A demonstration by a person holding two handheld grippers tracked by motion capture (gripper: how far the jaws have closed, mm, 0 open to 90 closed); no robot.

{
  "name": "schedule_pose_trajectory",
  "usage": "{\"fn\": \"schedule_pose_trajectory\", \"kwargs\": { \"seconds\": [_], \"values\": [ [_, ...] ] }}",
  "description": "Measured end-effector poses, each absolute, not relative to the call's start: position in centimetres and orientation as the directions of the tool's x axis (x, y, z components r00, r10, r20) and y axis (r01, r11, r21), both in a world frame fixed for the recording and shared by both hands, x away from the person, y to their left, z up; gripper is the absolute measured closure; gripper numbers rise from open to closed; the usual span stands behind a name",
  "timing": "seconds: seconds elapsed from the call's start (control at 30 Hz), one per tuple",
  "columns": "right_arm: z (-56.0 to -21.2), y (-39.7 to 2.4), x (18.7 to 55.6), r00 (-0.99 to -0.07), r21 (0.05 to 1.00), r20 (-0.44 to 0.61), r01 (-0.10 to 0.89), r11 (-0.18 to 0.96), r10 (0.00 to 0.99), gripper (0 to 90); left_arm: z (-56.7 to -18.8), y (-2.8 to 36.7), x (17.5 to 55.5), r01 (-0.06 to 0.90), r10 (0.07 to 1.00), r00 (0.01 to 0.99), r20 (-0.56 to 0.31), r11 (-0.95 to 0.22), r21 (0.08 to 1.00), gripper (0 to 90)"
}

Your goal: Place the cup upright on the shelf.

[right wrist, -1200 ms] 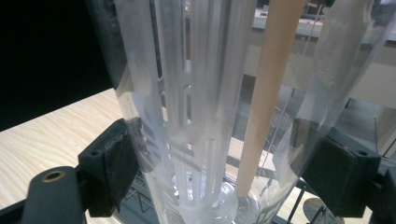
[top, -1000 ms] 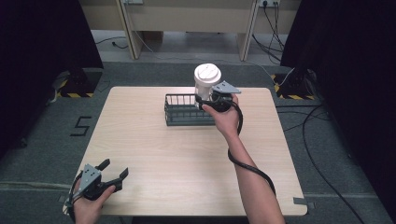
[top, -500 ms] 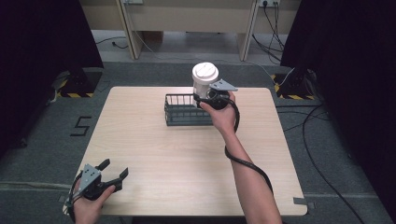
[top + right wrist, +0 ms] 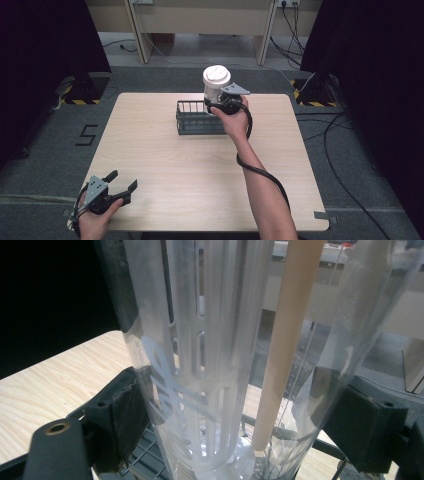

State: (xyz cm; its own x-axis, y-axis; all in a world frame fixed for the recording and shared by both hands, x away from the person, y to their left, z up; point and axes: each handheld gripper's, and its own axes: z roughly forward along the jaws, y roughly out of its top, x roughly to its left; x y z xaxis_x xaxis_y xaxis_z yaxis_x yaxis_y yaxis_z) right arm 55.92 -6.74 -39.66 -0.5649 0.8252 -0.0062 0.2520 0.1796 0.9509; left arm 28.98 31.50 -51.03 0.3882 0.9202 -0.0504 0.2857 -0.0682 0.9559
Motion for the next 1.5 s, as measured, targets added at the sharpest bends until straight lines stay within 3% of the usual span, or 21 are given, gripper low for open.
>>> {"fn": "schedule_pose_trajectory", "kwargs": {
  "seconds": [1.5],
  "values": [
    [-44.0, -4.5, 57.5, -0.533, 0.912, 0.027, 0.359, 0.197, 0.845, 18.7, -51.0, 31.5, 28.9, 0.284, 0.917, 0.396, -0.055, -0.065, 0.957, 15.9]
  ]
}}
